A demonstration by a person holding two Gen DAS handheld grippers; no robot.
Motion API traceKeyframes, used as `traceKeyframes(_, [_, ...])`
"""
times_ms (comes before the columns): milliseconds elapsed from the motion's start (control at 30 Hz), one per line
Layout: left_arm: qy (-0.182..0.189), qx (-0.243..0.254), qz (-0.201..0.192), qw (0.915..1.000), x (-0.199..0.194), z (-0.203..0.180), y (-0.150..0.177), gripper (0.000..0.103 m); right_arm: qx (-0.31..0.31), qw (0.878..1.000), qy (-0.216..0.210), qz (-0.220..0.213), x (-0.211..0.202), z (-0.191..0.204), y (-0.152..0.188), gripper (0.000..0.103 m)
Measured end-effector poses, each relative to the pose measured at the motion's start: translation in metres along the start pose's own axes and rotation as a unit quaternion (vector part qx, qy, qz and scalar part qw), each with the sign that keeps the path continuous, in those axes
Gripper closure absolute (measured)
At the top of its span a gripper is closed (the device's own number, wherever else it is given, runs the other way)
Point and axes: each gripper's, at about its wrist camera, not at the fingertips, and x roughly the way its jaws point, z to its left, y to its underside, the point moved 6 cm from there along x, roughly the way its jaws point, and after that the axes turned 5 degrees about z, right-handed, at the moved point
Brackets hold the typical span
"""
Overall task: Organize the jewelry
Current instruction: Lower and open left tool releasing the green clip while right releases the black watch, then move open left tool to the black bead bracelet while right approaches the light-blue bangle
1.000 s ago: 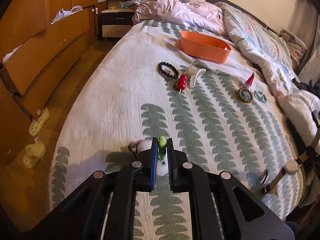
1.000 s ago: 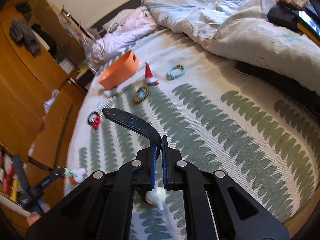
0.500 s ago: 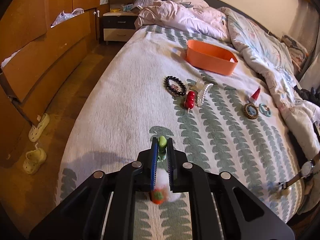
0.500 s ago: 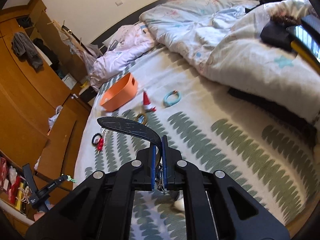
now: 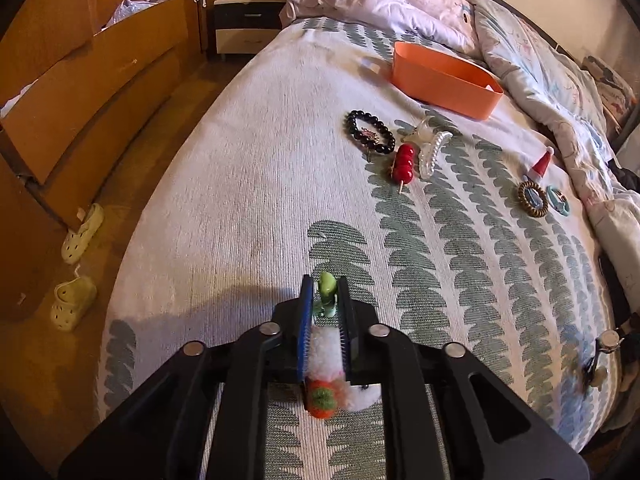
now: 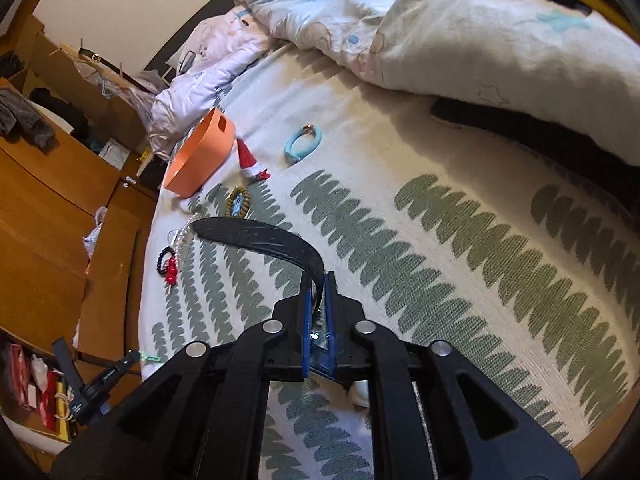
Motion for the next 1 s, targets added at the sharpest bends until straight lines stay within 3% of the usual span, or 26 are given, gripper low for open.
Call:
traceKeyframes(100, [0.003, -0.002, -0.001, 1.0000, 0.000, 0.000, -0.001, 0.089, -0.003, 1.000, -0.001, 0.020, 0.013, 0.002, 0.002, 0.085])
traceKeyframes(267, [0.006, 0.000, -0.007, 1.0000, -0.006, -0.003, -0.001, 0.087, -0.012, 1.000, -0.005, 0.018, 0.009, 0.011, 0.003, 0.084])
traceKeyframes(367, [0.014, 0.001, -0.016, 0.9998, -0.014, -0.005, -0.002, 0.079, 0.003, 0.999, -0.017, 0.032, 0.007, 0.009, 0.004, 0.080])
traceKeyframes(433, [0.015, 0.004, -0.025, 0.9996, -0.020, -0.006, -0.004, 0.079, 0.006, 0.999, -0.023, 0.028, 0.002, 0.010, 0.001, 0.065])
traceKeyframes(467, [0.014, 0.005, -0.029, 0.9995, -0.023, -0.007, -0.005, 0.079, 0.005, 1.000, -0.019, 0.021, -0.002, 0.011, -0.001, 0.046])
traceKeyframes(500, [0.014, 0.005, -0.032, 0.9994, -0.024, -0.008, -0.006, 0.079, 0.000, 1.000, -0.013, 0.014, -0.005, 0.013, -0.003, 0.036])
traceKeyframes(800, [0.026, 0.001, -0.040, 0.9989, -0.032, -0.009, -0.008, 0.079, -0.042, 0.998, 0.018, -0.033, -0.028, 0.036, -0.006, 0.036])
traceKeyframes(1000, [0.033, -0.007, -0.053, 0.9980, -0.044, -0.005, -0.010, 0.075, -0.058, 0.997, -0.008, -0.054, -0.043, 0.056, -0.009, 0.036])
